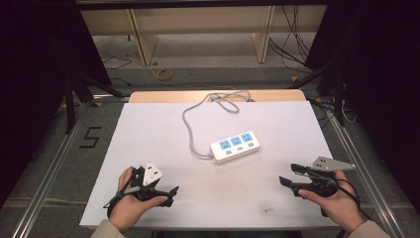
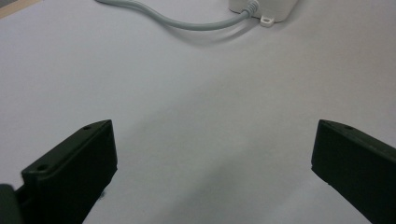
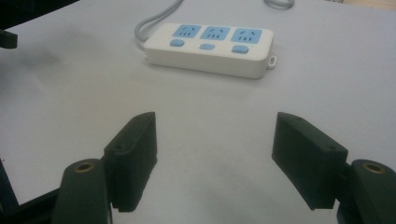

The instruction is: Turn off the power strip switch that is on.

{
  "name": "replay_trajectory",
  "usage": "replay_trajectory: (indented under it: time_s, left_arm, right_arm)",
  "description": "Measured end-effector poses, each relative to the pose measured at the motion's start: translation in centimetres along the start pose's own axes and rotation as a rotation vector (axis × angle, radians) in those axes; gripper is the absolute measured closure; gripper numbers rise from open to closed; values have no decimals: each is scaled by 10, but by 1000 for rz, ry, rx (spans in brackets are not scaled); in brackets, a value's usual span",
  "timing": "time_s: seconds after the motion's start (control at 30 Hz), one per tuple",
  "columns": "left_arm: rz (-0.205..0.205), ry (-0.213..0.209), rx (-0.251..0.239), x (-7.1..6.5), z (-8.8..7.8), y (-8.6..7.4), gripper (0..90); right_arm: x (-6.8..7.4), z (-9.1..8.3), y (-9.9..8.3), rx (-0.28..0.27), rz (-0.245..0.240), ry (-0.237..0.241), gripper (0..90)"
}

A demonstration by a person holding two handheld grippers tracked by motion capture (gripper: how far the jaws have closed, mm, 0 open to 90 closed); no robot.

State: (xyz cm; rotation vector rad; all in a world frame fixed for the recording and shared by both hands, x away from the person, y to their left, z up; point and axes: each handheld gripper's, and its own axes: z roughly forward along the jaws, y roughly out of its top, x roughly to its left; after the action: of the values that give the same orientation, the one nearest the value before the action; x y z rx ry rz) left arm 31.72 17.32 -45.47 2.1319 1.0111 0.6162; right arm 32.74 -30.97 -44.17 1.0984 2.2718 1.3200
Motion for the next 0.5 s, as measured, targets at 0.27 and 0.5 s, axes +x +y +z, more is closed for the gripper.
replay_trajectory:
  time_s: [0.27,0.5]
  left_arm:
    - [-9,8,7,1,0,-1,3]
    - [-8,1,16,2,2,-1,12]
  right_arm:
    - [2,3,4,-7,-40,-3,407]
    - [3,4,8,-3,-78,-22,577]
